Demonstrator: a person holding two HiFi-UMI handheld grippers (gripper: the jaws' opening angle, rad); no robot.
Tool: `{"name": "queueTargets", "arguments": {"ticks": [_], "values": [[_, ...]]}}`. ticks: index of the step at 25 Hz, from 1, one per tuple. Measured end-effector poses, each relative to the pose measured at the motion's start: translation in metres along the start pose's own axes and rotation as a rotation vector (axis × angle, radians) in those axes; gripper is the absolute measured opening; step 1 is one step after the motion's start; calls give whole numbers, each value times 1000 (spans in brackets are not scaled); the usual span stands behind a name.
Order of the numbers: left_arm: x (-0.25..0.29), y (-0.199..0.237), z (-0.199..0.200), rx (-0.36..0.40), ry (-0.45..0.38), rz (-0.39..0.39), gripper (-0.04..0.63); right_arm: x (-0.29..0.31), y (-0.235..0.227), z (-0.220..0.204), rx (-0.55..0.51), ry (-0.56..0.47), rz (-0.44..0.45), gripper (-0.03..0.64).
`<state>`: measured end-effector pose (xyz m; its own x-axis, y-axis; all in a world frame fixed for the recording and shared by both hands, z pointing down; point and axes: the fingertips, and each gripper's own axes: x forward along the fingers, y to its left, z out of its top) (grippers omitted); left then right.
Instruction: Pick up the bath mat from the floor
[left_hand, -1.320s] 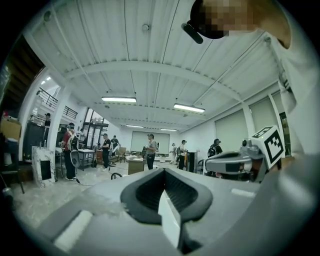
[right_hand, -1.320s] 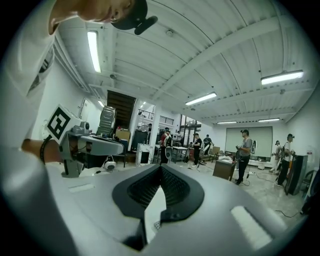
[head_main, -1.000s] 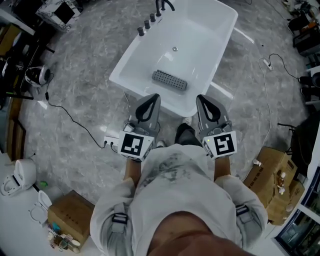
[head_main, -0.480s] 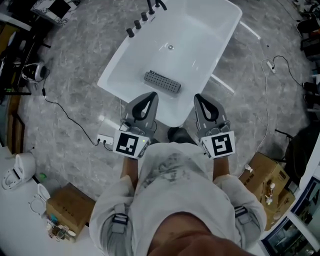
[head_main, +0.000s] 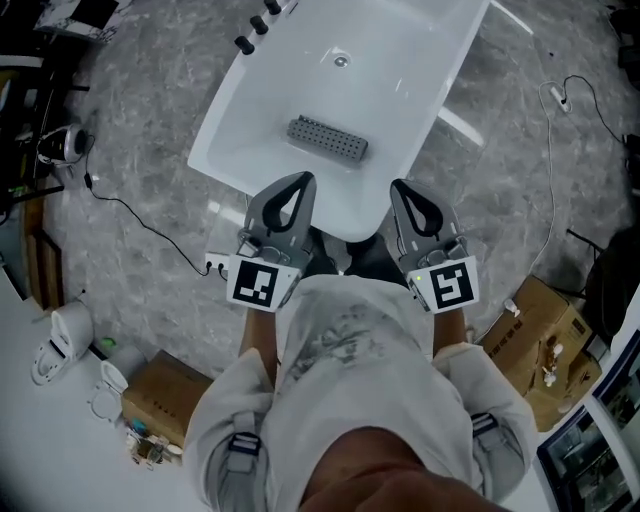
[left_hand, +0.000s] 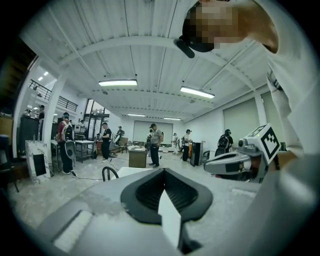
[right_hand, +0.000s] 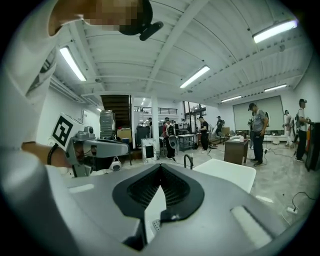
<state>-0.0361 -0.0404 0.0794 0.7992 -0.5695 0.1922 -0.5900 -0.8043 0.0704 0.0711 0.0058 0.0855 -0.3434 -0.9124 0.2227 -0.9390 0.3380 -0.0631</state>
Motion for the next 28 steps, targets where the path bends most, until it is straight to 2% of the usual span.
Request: {"name": "queueTargets", "arguments": {"ticks": [3, 7, 14, 21, 28], "values": [[10, 16, -19, 8, 25, -52, 3, 13, 1, -14, 31, 14, -38, 2], [21, 43, -57, 8, 103, -143, 3, 35, 2, -47, 76, 66, -137, 2], [45, 90, -102, -22, 148, -251, 3, 81, 11, -88, 145, 110, -288, 2], [65, 111, -145, 7, 178, -357, 3, 108, 18, -135, 189, 160, -351, 2], [80, 129, -194, 15, 209, -416, 3, 124, 15, -176, 196, 197, -414, 2]]}}
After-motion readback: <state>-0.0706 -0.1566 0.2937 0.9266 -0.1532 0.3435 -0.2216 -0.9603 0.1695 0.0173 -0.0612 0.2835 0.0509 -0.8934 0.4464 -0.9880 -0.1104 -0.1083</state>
